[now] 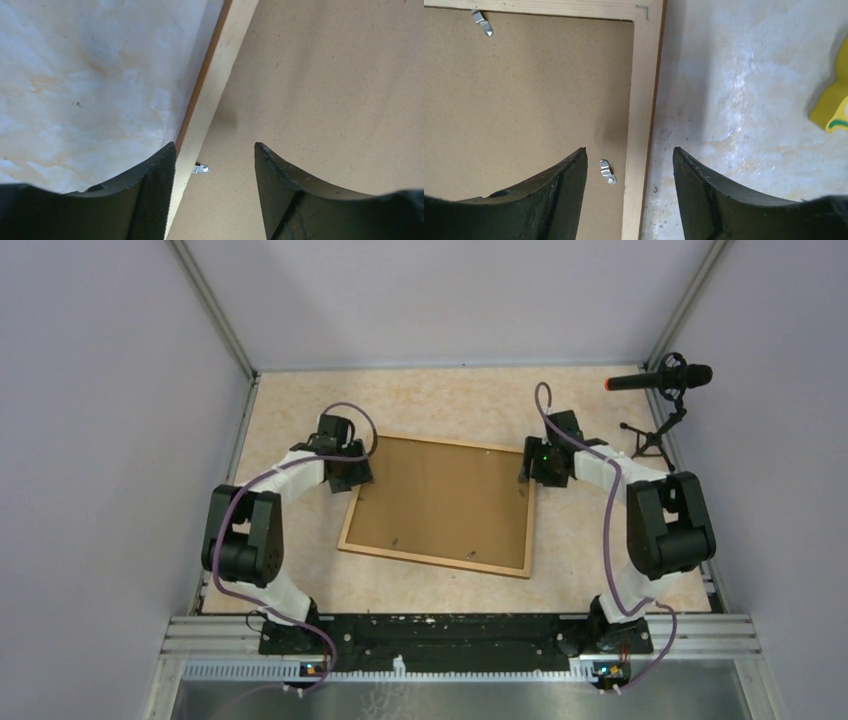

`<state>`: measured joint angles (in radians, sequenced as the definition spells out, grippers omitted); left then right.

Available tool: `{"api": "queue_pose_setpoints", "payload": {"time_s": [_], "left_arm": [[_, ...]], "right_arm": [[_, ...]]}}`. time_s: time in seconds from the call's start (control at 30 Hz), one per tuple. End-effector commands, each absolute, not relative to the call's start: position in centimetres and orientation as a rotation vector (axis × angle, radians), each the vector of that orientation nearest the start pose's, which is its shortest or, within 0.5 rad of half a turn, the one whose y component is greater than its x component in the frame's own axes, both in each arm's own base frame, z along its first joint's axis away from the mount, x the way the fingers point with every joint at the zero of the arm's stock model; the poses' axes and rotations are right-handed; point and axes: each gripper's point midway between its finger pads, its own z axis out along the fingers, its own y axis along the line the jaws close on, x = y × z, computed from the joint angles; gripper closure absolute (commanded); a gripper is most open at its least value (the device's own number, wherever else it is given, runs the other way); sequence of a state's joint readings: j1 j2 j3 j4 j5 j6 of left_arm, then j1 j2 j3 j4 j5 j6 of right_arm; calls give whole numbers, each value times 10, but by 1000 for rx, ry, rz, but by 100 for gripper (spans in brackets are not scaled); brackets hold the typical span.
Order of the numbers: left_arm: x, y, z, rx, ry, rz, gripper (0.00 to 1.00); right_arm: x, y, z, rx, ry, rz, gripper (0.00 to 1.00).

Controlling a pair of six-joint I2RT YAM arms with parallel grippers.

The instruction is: Put the photo into the frame

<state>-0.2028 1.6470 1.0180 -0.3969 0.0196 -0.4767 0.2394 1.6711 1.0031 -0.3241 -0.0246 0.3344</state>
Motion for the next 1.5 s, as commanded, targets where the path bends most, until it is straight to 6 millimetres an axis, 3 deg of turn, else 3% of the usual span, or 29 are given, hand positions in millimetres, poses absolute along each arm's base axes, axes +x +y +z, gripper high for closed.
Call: {"api": "queue_pose_setpoints", "payload": {"time_s": [0.0,0.13,0.23,0.4,0.5,0.8,0.83,0.87,0.9,0.93,1.3,1.47], "left_arm": [[372,-93,54,-410,2563,-345,38],[368,-93,38,-431,2600,-367,43],[362,-97,30,-454,2625,-409,44],[358,-94,29,-472,2631,-392,45],[355,-94,29,-474,2630,-398,45],[353,-94,28,-477,2639,-400,46],[353,-94,28,-476,2639,-398,46],[353,-94,28,-478,2640,-399,46],[353,-94,28,-478,2639,-401,46],[353,-94,28,-482,2639,-402,46],[349,-98,23,-488,2659,-428,46],[341,-104,17,-493,2694,-476,42]], "right_arm": [[349,116,61,317,2605,301,38],[345,114,61,422,2594,204,37],[342,119,50,387,2626,141,37],[342,113,32,338,2659,-25,42],[344,112,28,341,2662,-42,51],[336,109,21,362,2685,-71,56],[334,109,20,360,2691,-74,59],[332,109,20,360,2695,-70,73],[330,109,19,361,2697,-69,98],[328,107,18,370,2690,-75,100],[336,113,24,354,2657,-40,100],[345,129,22,143,2665,70,100]]}}
